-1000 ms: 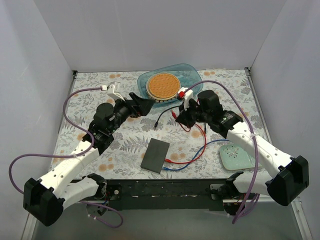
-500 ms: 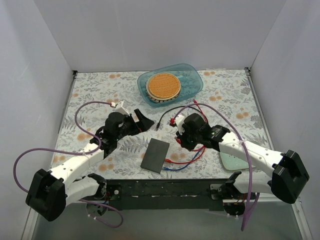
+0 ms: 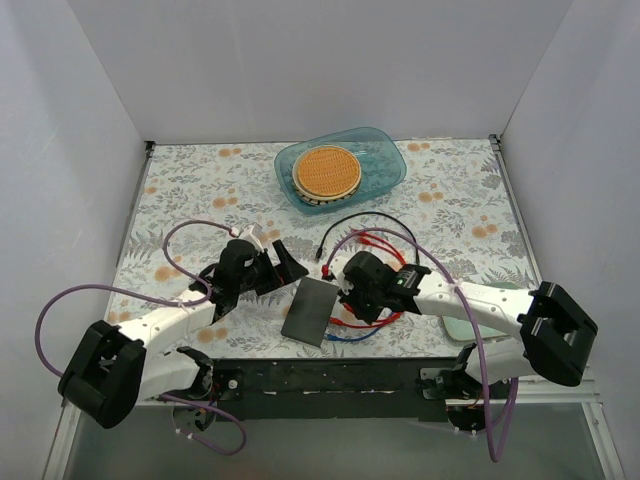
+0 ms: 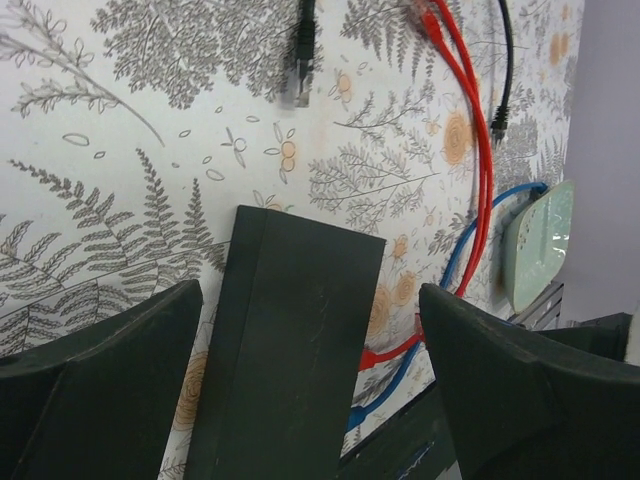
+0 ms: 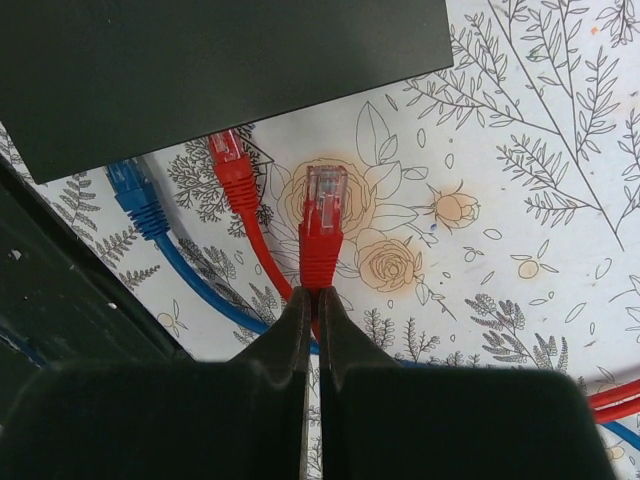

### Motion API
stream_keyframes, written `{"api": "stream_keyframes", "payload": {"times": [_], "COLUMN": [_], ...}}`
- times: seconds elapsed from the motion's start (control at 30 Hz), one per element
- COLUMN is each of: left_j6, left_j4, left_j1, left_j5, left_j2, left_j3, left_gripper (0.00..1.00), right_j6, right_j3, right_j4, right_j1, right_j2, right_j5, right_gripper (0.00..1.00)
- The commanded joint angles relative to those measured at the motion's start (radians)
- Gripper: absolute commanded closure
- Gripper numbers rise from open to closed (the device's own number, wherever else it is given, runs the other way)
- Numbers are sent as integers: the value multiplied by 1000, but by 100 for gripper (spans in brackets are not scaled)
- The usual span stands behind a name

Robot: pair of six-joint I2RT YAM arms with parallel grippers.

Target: Insert the plug into the switch port

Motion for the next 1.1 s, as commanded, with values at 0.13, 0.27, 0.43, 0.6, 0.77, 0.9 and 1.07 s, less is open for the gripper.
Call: {"api": "stream_keyframes", "payload": {"times": [0.13,0.27,0.43,0.6,0.77,0.9,1.07], "left_j6": [-27,-32,-21,-21,-14,-14,-17], "left_j4": [30,61,61,65,62,61,59], "left_j1": [6,6,6,4,4,4,4], "left_j5": [52,68,68,82,91,94,96], "left_j2": [98,135,153,165,164,162,162], "left_j3": [-17,-16,-14,-10,-4,-5,-7], "left_gripper": [13,15,16,16,18,20,21], "right_j6": [3,-1,0,-10,-20,-20,-20], "right_j3": [-3,9,24,58,84,93,102], "right_j4": [39,28,14,8,5,11,10], "right_j1": [14,25,31,43,49,55,58], "right_j2": [40,65,103,157,195,192,198], "right_j5": [10,31,41,57,67,71,83], "right_gripper": [99,99,99,99,99,99,99]}}
